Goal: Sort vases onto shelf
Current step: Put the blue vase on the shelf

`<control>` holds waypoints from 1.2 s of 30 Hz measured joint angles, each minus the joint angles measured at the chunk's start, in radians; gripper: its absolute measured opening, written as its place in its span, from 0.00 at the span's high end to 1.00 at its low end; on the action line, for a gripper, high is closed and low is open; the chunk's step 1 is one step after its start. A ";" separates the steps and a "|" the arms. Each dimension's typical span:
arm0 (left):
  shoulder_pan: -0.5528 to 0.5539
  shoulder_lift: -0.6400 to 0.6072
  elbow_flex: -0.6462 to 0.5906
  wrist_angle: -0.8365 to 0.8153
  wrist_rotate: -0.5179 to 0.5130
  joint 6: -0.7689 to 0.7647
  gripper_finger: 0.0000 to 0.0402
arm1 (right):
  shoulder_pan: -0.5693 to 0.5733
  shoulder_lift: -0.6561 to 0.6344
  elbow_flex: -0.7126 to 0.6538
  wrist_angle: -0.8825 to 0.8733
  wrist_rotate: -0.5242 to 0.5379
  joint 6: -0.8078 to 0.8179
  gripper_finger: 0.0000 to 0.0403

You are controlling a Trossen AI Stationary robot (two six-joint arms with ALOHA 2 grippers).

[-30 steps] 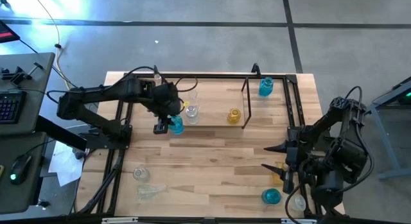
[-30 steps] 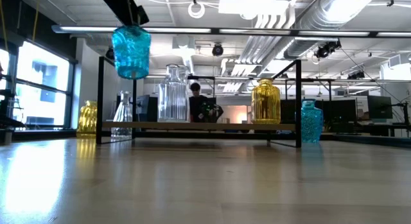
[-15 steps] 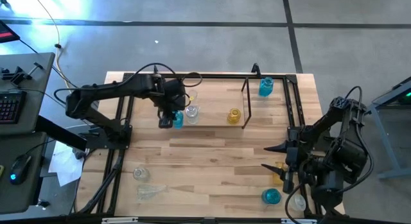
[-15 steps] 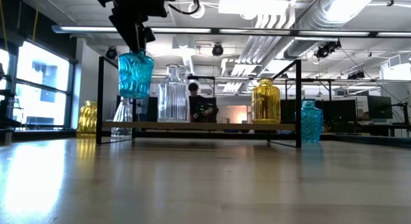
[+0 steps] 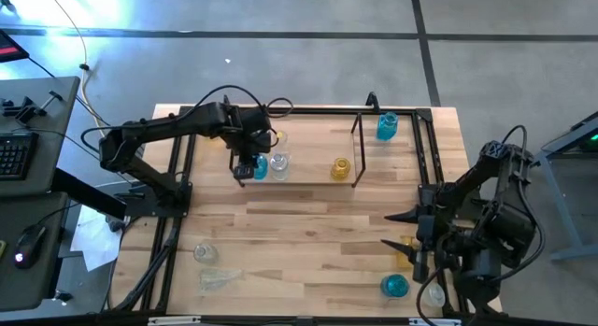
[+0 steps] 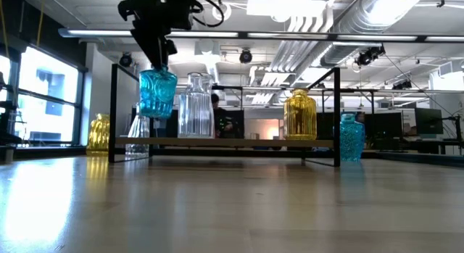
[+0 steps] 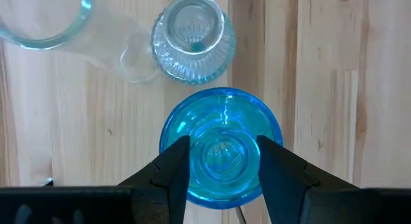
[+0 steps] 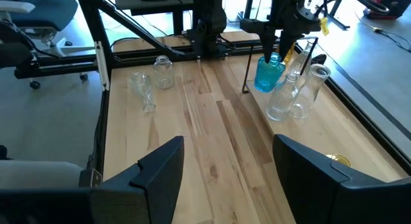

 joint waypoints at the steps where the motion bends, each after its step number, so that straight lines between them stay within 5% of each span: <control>1: 0.005 0.000 -0.004 0.003 -0.004 0.001 0.66 | 0.000 0.000 0.000 0.000 0.000 0.000 0.45; 11: 0.056 -0.039 -0.132 0.108 0.029 0.002 0.66 | 0.024 0.000 0.000 0.000 0.003 0.026 0.45; 36: 0.070 -0.056 -0.213 0.134 0.034 0.001 0.66 | 0.024 0.000 0.000 0.029 0.016 0.025 0.45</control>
